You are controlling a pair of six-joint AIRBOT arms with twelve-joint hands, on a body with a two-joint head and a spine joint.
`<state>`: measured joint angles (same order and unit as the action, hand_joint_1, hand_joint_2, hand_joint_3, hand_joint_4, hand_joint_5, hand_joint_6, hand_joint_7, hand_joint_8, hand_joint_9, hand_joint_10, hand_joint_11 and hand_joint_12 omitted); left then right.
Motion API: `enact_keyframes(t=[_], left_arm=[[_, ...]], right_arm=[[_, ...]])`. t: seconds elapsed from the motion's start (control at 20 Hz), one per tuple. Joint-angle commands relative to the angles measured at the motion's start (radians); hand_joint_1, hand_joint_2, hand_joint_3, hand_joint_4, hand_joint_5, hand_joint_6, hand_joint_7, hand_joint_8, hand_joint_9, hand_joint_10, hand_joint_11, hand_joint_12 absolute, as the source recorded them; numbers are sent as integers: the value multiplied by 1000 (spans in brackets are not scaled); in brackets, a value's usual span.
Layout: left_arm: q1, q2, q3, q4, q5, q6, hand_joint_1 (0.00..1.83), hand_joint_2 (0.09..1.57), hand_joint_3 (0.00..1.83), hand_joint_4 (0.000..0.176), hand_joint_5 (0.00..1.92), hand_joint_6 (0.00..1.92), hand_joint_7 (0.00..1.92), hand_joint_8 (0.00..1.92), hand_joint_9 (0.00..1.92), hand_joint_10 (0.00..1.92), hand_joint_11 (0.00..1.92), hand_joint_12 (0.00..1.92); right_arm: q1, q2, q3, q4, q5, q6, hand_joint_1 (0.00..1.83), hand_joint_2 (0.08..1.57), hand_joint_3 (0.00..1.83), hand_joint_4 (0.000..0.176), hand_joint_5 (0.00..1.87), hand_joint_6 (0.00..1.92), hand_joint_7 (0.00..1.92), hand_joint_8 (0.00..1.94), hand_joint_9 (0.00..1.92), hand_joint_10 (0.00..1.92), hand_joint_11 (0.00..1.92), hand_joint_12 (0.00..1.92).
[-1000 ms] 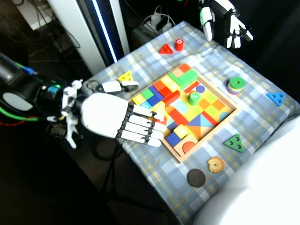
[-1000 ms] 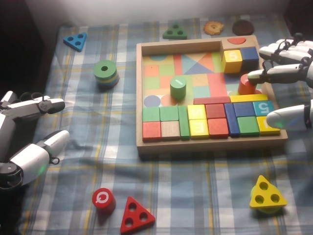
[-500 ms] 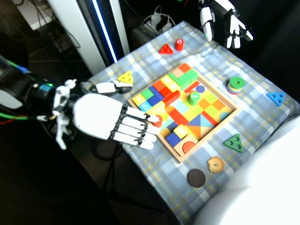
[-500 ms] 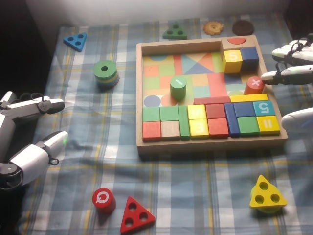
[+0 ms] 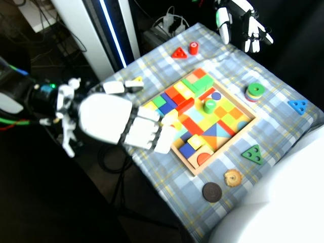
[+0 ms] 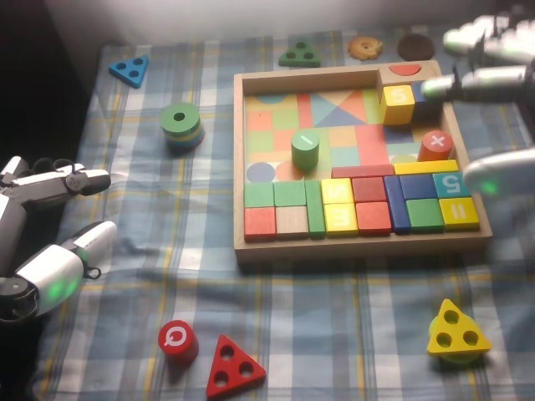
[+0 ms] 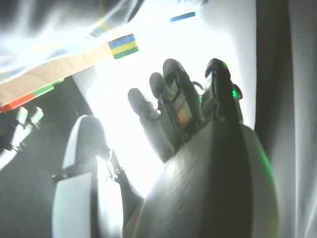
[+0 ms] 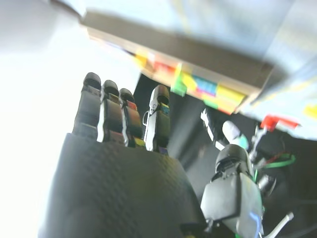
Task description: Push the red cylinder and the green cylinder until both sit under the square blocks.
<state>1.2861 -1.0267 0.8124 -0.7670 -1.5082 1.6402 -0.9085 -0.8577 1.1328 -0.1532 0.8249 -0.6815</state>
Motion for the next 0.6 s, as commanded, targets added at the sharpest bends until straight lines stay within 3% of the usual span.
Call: enact_keyframes(t=[0.0, 0.05, 0.1, 0.2, 0.3, 0.35, 0.4, 0.45, 0.5, 0.55], left_arm=[[-8, -3, 7, 40, -107, -10, 891, 1220, 9, 0, 786, 2, 563, 2, 465, 20, 0, 0], [-8, -4, 7, 40, -106, -10, 904, 1215, 6, 0, 791, 4, 569, 4, 473, 23, 0, 0], [-8, -4, 8, 40, -106, -10, 905, 1212, 4, 0, 791, 4, 569, 4, 477, 25, 0, 0], [-8, -6, 9, 40, -103, -10, 911, 1207, 1, 0, 783, 1, 570, 3, 477, 24, 0, 0], [-8, -6, 9, 41, -103, -10, 910, 1210, 2, 0, 781, 0, 572, 3, 460, 17, 0, 0], [-8, -6, 9, 41, -103, -10, 911, 1212, 3, 0, 783, 1, 576, 5, 473, 22, 0, 0], [-8, -7, 9, 41, -103, -10, 910, 1209, 2, 0, 789, 3, 582, 7, 483, 26, 0, 0], [-8, -7, 9, 41, -103, -10, 910, 1209, 2, 0, 789, 3, 582, 7, 483, 26, 0, 0], [-8, -7, 9, 41, -102, -10, 905, 1207, 1, 0, 792, 5, 584, 7, 487, 28, 0, 0], [-8, -7, 9, 41, -102, -10, 930, 1201, 0, 0, 802, 8, 589, 7, 489, 28, 0, 0]], right_arm=[[24, -6, 0, 12, 129, 5, 0, 931, 8, 123, 353, 8, 15, 6, 0, 0, 0, 0], [43, -26, 7, -8, 130, 5, 0, 952, 17, 88, 357, 9, 14, 5, 0, 0, 0, 0], [61, -54, 21, -28, 129, 9, 0, 971, 9, 69, 377, 5, 28, 2, 0, 0, 0, 0], [92, -133, 77, -75, 109, 59, 0, 915, 0, 109, 331, 0, 24, 0, 0, 0, 0, 0], [113, -210, 141, -117, 76, 128, 0, 934, 0, 93, 299, 11, 5, 2, 0, 0, 0, 0], [118, -234, 163, -129, 62, 141, 0, 972, 15, 123, 313, 17, 7, 3, 0, 0, 0, 0], [123, -255, 178, -138, 46, 141, 0, 969, 13, 137, 305, 12, 1, 0, 0, 0, 0, 0], [126, -269, 188, -145, 34, 141, 0, 969, 13, 137, 305, 12, 1, 0, 0, 0, 0, 0], [130, -286, 201, -157, 17, 141, 0, 936, 0, 159, 247, 2, 0, 0, 0, 0, 0, 0], [130, -296, 207, -162, 8, 141, 0, 940, 0, 123, 238, 1, 0, 0, 0, 0, 0, 0]])
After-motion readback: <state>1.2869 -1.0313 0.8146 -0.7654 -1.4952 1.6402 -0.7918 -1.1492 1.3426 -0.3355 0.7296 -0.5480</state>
